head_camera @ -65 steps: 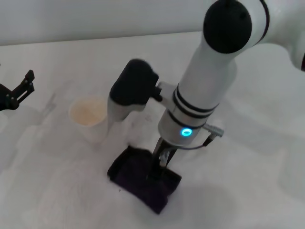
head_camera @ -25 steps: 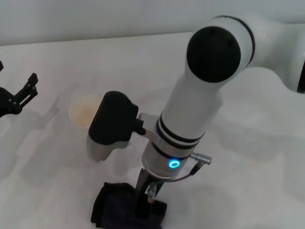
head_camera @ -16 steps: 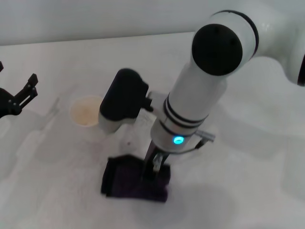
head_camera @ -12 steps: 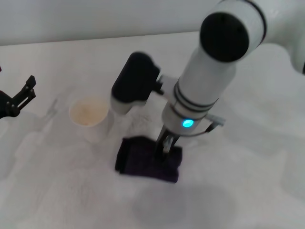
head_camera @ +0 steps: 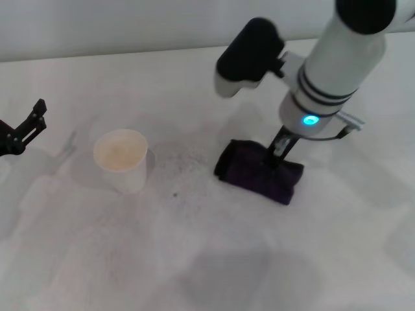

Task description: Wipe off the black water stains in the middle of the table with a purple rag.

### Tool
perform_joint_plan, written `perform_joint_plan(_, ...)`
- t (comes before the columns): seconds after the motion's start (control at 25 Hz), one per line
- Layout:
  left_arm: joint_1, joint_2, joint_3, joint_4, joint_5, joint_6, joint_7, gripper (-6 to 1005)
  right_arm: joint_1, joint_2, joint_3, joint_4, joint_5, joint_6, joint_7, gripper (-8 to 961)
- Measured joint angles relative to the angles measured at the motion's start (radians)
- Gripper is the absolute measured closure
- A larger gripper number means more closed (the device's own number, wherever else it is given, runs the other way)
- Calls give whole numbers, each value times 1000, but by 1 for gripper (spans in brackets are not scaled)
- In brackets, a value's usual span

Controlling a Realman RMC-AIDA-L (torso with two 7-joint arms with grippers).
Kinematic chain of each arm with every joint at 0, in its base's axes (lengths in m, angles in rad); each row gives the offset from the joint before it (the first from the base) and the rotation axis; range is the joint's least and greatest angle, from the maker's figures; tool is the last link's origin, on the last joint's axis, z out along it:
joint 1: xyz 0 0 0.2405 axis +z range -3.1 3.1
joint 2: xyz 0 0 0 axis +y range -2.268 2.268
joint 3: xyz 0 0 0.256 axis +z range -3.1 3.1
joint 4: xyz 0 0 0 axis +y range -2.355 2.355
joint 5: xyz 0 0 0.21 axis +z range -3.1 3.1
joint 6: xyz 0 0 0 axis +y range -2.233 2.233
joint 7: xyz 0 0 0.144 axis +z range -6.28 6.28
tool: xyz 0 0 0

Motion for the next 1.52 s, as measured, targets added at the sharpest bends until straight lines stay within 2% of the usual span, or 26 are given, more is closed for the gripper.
perform_joint_plan(0.12, -6, 0, 0, 0, 0, 12, -1, 116, -27, -3, 108, 5, -66, 38, -29, 888)
perform_joint_plan(0.4, -30, -1, -1, 0, -1, 34, -8, 116, -62, -7, 246, -2, -166, 60, -90, 886)
perform_joint_plan(0.6, -62, -2, 0, -16, -1, 60, -8, 116, -82, -15, 338, -14, -187, 54, -122, 883)
perform_joint_plan(0.72, -79, -2, -2, -21, -1, 75, -8, 117, -97, -12, 406, -22, -192, 44, -162, 882)
perform_joint_plan(0.96, -107, -2, -1, -23, -1, 103, -9, 117, -110, -6, 452, -27, -183, 34, -205, 674)
perform_joint_plan(1.2, -113, -2, -3, -24, -1, 108, -9, 117, -132, -4, 495, 24, -180, 26, -215, 579)
perform_joint_plan(1.36, -110, 0, -5, -24, -8, 108, -8, 117, -190, -5, 599, 140, -154, 2, -243, 515)
perform_joint_plan(1.52, -106, 1, -5, -24, -32, 114, -5, 116, -251, -7, 747, 181, -13, -73, -348, 498)
